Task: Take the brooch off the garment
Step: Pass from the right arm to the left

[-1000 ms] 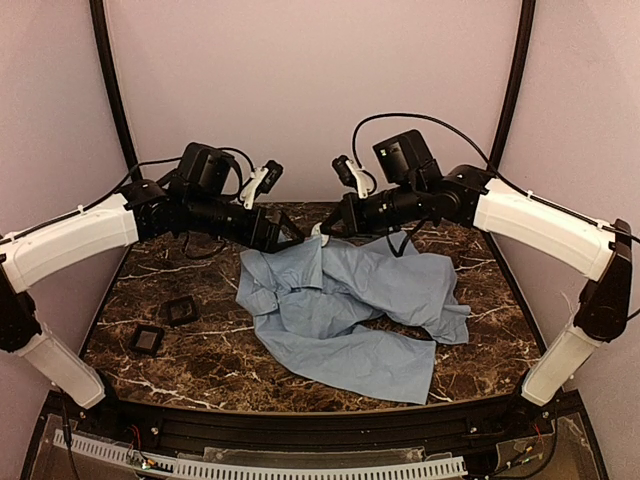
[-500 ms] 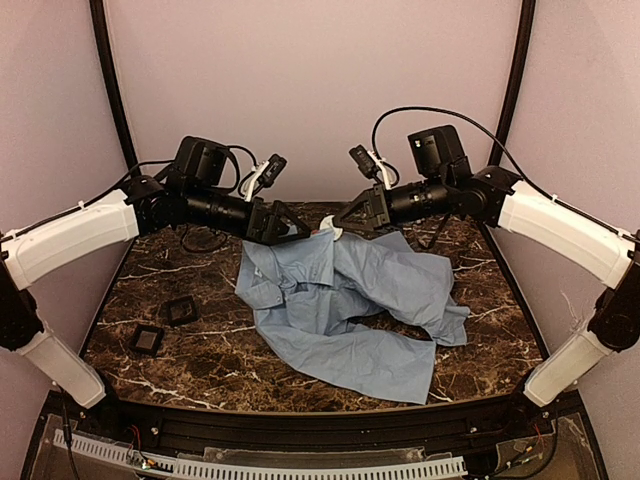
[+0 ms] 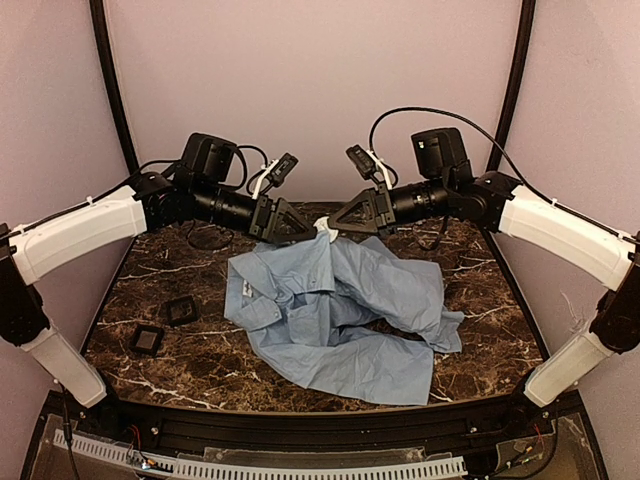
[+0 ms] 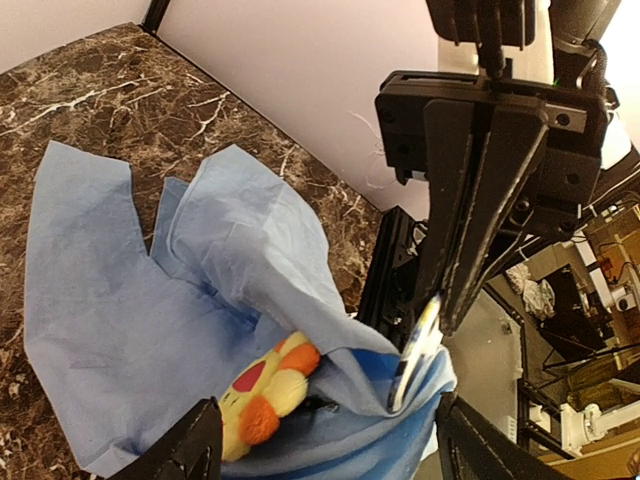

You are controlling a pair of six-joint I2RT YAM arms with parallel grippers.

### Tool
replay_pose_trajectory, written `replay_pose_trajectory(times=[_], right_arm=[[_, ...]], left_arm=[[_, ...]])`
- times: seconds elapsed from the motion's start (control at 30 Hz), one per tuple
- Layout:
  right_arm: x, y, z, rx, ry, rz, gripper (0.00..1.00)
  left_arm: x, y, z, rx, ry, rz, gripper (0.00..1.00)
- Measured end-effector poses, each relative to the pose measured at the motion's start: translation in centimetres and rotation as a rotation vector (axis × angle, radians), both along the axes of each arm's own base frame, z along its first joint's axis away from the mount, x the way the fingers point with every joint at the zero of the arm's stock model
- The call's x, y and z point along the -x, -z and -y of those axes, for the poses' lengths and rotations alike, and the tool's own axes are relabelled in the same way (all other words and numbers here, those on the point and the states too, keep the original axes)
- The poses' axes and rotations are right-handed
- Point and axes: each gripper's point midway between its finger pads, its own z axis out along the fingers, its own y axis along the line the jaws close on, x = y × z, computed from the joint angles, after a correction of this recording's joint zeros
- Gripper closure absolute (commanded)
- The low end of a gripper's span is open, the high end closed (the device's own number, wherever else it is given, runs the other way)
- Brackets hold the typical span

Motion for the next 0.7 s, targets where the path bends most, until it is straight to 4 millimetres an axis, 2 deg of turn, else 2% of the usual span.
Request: replay_pose_trajectory(times=[0.23, 0.4, 0.57, 0.7], right_arm=[[0.1, 0.1, -0.2, -0.019, -0.009, -0.025, 1.0], [0.1, -0.1, -0.3, -0.029, -0.012, -0.028, 1.0], [-0.1, 0.4, -0.7, -0.029, -0.021, -0.035, 1.0], [-0.1, 0.8, -0.8, -0.025, -0.032, -0.046, 1.0]], left_arm=[[1.2, 0.0, 0.6, 0.009, 0.05, -0.013, 0.54], [1.5, -0.1, 0.7, 0.013, 0.068, -0.016, 0.75], [1.7, -0.1, 0.8, 0.018, 0.082, -0.021, 0.85], [1.7, 0.3, 0.9, 0.014, 0.09, -0.037, 0.97]])
